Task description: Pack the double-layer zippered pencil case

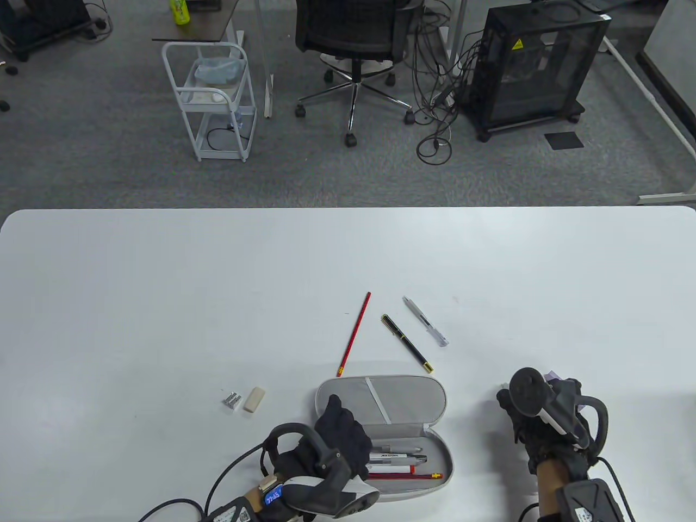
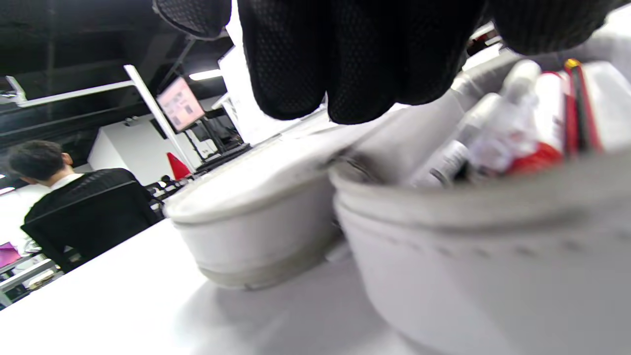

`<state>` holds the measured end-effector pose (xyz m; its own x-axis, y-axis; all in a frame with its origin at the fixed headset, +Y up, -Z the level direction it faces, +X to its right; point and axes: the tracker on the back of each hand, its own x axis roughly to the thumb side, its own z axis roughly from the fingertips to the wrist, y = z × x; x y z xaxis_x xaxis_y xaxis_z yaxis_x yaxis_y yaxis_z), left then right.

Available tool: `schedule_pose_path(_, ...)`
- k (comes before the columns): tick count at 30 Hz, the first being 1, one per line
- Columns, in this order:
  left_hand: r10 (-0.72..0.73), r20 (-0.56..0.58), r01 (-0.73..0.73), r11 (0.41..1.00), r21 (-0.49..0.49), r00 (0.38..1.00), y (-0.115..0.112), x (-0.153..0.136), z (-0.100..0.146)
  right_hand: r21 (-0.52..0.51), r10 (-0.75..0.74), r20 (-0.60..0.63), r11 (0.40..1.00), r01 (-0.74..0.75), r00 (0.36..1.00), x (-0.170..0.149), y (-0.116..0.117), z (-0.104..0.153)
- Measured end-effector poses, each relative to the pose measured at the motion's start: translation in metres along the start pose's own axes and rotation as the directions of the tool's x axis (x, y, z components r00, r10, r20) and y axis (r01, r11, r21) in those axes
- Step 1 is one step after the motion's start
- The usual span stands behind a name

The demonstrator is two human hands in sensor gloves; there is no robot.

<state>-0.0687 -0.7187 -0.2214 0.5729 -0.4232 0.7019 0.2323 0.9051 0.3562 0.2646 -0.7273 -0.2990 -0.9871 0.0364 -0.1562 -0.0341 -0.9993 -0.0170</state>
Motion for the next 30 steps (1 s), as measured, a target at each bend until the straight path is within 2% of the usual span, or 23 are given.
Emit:
schedule_pose_path(3, 0.013, -0.09, -0.009, 0.999, 0.043, 0.996, 0.004, -0.025, 0.01, -0.032, -0.007, 0.004, 0.999, 0.007, 1.0, 0.007, -0.003, -0.001)
schedule_pose_path(6, 0.058, -0.255, -0.046, 0.998, 0.053, 0.965, -0.002, -0.063, 0.022, -0.044, 0.027, 0.025, 0.999, -0.026, 0.999, 0.017, -0.006, -0.005)
schedule_pose_path(9, 0.111, -0.482, -0.107, 0.994, 0.037, 0.869, -0.017, -0.102, 0.035, -0.087, 0.056, 0.067, 0.995, -0.05, 0.996, 0.031, -0.012, -0.012)
schedule_pose_path(11, 0.115, -0.57, -0.141, 0.99, -0.002, 0.813, -0.03, -0.121, 0.042, -0.124, 0.059, 0.08, 0.991, -0.048, 0.995, 0.041, -0.017, -0.019)
schedule_pose_path(14, 0.098, -0.663, -0.187, 0.98, -0.065, 0.742, -0.046, -0.14, 0.052, -0.106, 0.067, 0.07, 0.993, -0.06, 0.995, 0.057, -0.023, -0.036)
schedule_pose_path(20, 0.058, -0.765, -0.243, 0.961, -0.131, 0.641, -0.062, -0.159, 0.065, 0.07, 0.056, -0.014, 0.996, -0.055, 0.998, 0.087, -0.009, -0.074)
schedule_pose_path(24, 0.108, -0.805, -0.312, 0.945, -0.1, 0.583, -0.069, -0.169, 0.077, 0.148, 0.018, -0.026, 0.989, -0.014, 0.999, 0.102, 0.005, -0.089)
schedule_pose_path(26, 0.131, -0.814, -0.339, 0.937, -0.085, 0.566, -0.071, -0.172, 0.079, 0.155, 0.008, -0.023, 0.988, -0.005, 1.0, 0.111, 0.011, -0.095)
schedule_pose_path(30, 0.146, -0.805, -0.349, 0.934, -0.08, 0.575, -0.072, -0.172, 0.079, 0.133, 0.159, 0.007, 0.978, -0.158, 0.987, 0.126, 0.016, -0.11)
